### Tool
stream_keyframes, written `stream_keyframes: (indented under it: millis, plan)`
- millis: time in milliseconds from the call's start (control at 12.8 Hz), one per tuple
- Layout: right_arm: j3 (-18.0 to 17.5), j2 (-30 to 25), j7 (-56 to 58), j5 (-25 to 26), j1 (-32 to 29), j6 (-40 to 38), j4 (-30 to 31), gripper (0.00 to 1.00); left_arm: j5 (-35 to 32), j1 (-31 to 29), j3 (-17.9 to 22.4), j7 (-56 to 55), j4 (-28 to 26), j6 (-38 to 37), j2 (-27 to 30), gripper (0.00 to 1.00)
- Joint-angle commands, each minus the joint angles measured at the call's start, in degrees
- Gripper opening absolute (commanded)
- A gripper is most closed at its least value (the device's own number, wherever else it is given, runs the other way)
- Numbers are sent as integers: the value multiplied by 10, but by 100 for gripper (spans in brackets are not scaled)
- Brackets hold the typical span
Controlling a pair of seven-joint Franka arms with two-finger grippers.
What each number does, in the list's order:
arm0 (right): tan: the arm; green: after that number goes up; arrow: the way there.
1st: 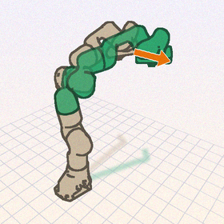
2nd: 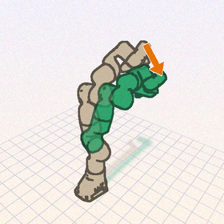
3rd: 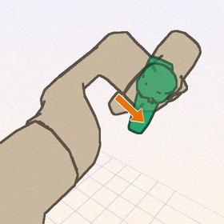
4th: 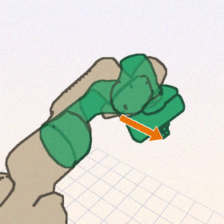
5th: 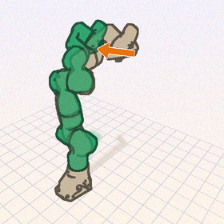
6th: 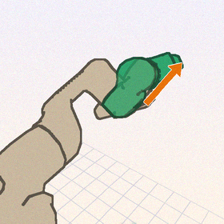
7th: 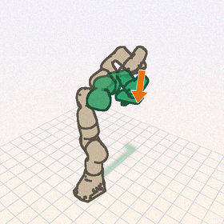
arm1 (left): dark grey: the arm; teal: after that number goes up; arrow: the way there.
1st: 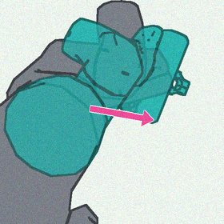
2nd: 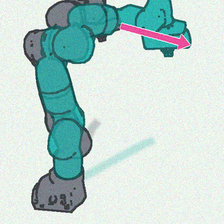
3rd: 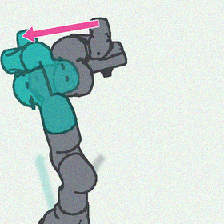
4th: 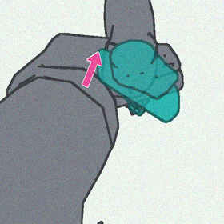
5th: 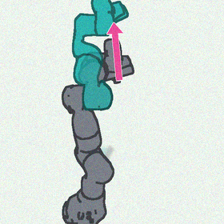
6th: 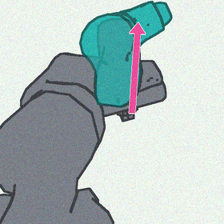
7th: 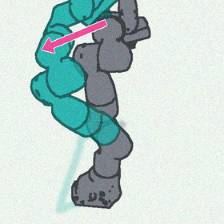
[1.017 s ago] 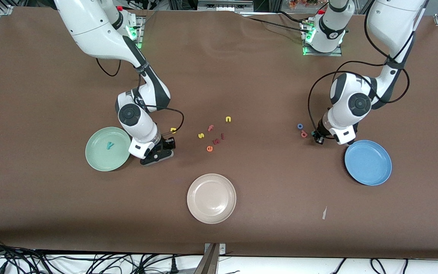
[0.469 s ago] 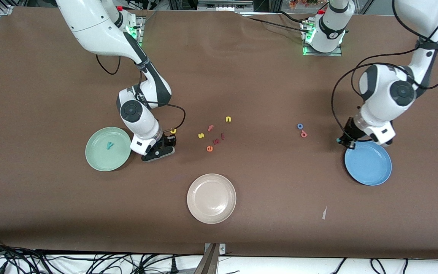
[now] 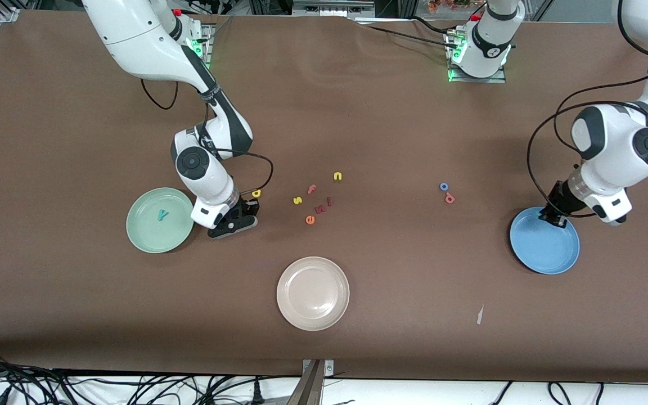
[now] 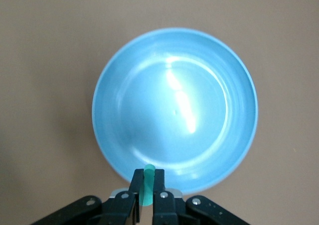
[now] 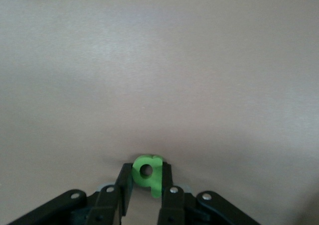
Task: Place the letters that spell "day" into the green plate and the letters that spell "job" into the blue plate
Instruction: 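Place the q on the green plate and the j on the blue plate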
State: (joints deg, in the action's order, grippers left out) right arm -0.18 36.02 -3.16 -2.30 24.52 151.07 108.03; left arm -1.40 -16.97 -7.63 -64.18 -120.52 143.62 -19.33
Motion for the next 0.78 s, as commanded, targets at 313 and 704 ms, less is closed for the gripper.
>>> stream_keyframes:
  millis: [313, 704]
  plan:
    - [-2, -162, 204, 3, -132, -197, 49, 18, 3, -36, -9, 47, 81, -4, -100, 9]
    - [-3, -191, 208, -3, -170, -175, 124, 100, -21, -36, -10, 47, 77, -4, -102, 52]
